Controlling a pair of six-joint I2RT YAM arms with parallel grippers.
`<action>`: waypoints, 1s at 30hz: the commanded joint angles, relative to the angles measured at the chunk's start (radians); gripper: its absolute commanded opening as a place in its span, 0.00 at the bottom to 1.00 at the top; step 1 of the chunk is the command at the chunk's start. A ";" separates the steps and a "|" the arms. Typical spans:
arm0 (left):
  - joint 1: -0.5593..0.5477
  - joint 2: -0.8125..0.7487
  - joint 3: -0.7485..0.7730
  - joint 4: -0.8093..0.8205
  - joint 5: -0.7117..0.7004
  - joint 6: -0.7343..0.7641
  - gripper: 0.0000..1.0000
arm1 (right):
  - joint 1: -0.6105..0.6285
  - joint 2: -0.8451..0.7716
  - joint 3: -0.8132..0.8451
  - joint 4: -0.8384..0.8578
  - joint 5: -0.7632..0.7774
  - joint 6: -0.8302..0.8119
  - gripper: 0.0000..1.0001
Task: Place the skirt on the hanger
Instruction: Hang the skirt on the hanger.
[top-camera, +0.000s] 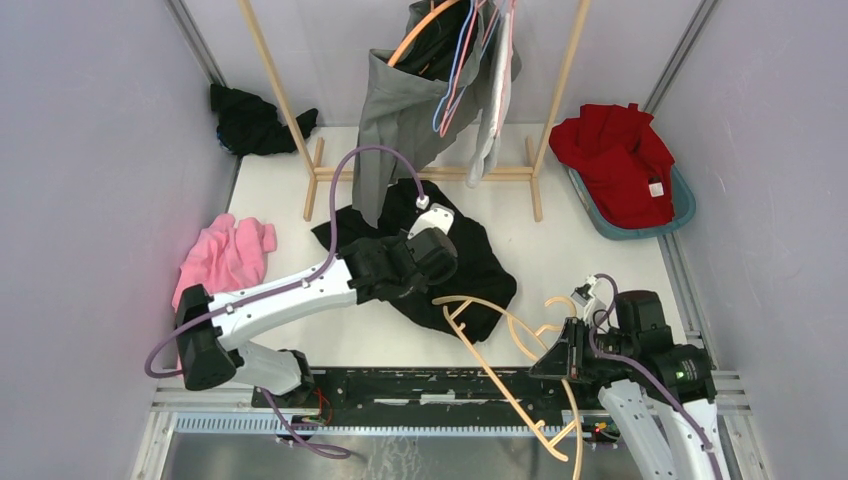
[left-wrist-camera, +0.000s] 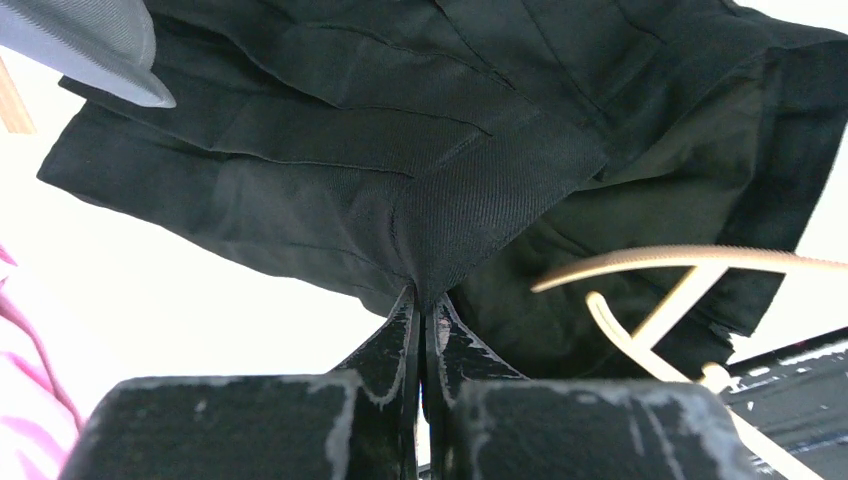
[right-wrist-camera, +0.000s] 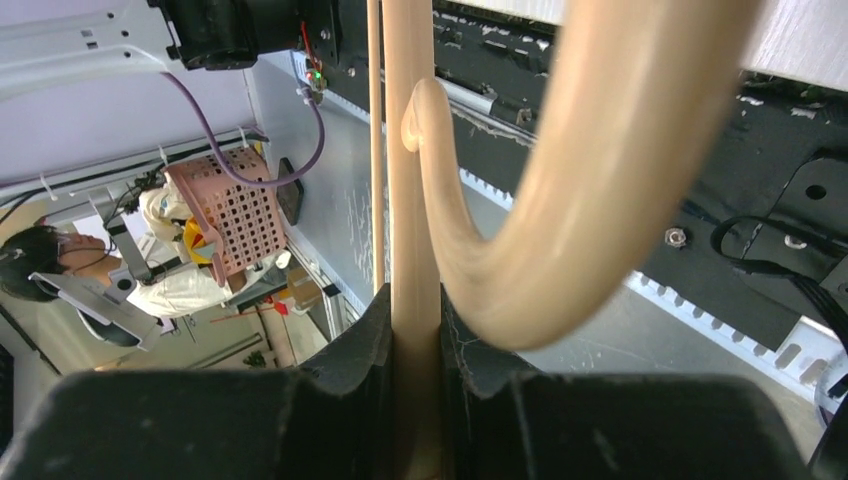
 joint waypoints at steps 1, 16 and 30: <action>0.002 -0.066 0.040 0.050 0.036 0.014 0.03 | -0.001 -0.034 -0.052 0.139 -0.002 0.079 0.02; 0.002 -0.238 0.024 0.059 0.193 0.002 0.03 | 0.000 -0.127 -0.275 0.472 0.095 0.336 0.02; 0.002 -0.300 -0.052 0.135 0.337 -0.021 0.03 | -0.001 -0.055 -0.437 0.831 0.131 0.518 0.02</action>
